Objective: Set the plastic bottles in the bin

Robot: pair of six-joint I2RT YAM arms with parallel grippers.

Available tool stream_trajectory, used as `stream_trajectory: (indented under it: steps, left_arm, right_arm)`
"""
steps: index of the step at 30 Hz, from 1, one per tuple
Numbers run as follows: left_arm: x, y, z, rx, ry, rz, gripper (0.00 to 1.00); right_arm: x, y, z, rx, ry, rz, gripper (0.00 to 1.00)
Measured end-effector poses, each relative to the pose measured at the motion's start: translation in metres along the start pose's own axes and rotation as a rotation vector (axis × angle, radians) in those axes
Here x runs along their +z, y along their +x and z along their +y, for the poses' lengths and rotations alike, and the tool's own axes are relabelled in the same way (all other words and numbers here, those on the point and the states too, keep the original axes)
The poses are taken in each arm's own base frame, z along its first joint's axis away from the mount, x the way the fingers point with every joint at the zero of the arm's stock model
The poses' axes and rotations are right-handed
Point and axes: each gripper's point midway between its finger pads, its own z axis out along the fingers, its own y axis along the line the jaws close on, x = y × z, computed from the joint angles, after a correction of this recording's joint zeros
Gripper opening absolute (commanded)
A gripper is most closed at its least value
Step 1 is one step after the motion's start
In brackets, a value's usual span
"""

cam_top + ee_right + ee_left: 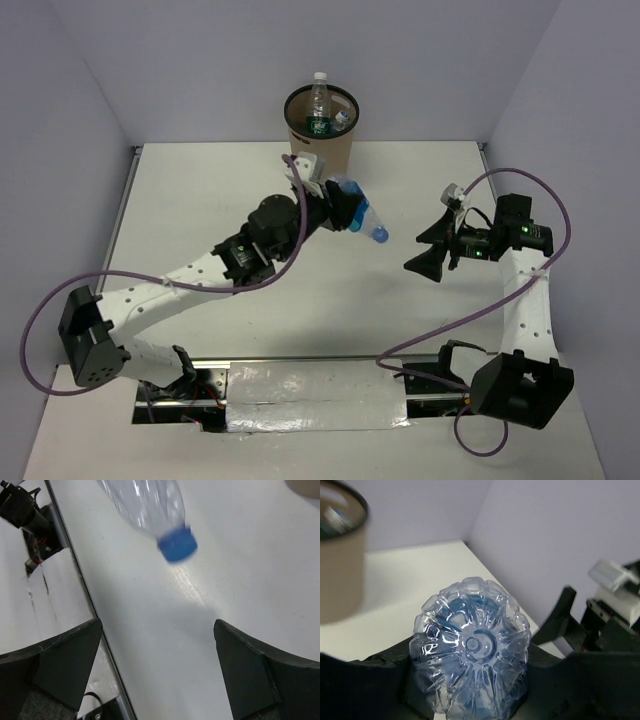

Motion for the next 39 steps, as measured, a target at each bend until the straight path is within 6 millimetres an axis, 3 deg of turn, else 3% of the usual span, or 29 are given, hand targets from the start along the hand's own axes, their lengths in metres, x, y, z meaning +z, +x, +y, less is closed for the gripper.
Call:
stream_trajectory:
  steps: [3, 6, 9, 12, 14, 18, 23, 26, 29, 35, 37, 39]
  left_arm:
    - [-0.009, -0.059, 0.012, 0.046, -0.048, -0.112, 0.00]
    - [-0.012, -0.127, 0.036, 0.092, -0.133, -0.245, 0.00]
    - [-0.013, -0.180, 0.060, 0.138, -0.223, -0.353, 0.00]
    - [-0.004, -0.221, 0.074, 0.209, -0.315, -0.443, 0.00]
    - [0.010, -0.233, 0.080, 0.270, -0.361, -0.474, 0.00]
    - [0.056, -0.228, 0.102, 0.393, -0.442, -0.455, 0.00]
    - [0.118, -0.194, 0.152, 0.520, -0.554, -0.350, 0.00]
    - [0.141, -0.172, 0.176, 0.572, -0.601, -0.286, 0.00]
    - [0.150, -0.157, 0.195, 0.624, -0.640, -0.231, 0.00]
    - [0.154, -0.147, 0.206, 0.680, -0.661, -0.175, 0.00]
    - [0.155, -0.143, 0.208, 0.691, -0.658, -0.158, 0.05]
    - [0.157, -0.137, 0.211, 0.700, -0.650, -0.136, 0.22]
  right_arm:
    - [-0.006, 0.003, -0.008, 0.001, 0.012, -0.025, 1.00]
    - [-0.005, 0.013, -0.020, -0.007, -0.015, -0.031, 1.00]
    - [0.002, 0.028, -0.032, 0.015, -0.052, -0.030, 1.00]
    - [0.010, 0.050, -0.035, 0.054, -0.089, -0.025, 1.00]
    - [0.013, 0.062, -0.033, 0.070, -0.108, -0.023, 1.00]
    - [0.014, 0.066, -0.029, 0.041, -0.114, -0.026, 1.00]
    - [0.008, 0.059, -0.018, -0.070, -0.075, -0.039, 1.00]
    - [0.003, 0.054, -0.014, -0.121, -0.045, -0.050, 1.00]
    - [0.001, 0.053, -0.015, -0.132, -0.036, -0.057, 1.00]
    - [0.002, 0.055, -0.017, -0.116, -0.041, -0.057, 1.00]
    - [0.003, 0.056, -0.018, -0.113, -0.043, -0.057, 1.00]
    - [0.003, 0.057, -0.018, -0.112, -0.043, -0.057, 1.00]
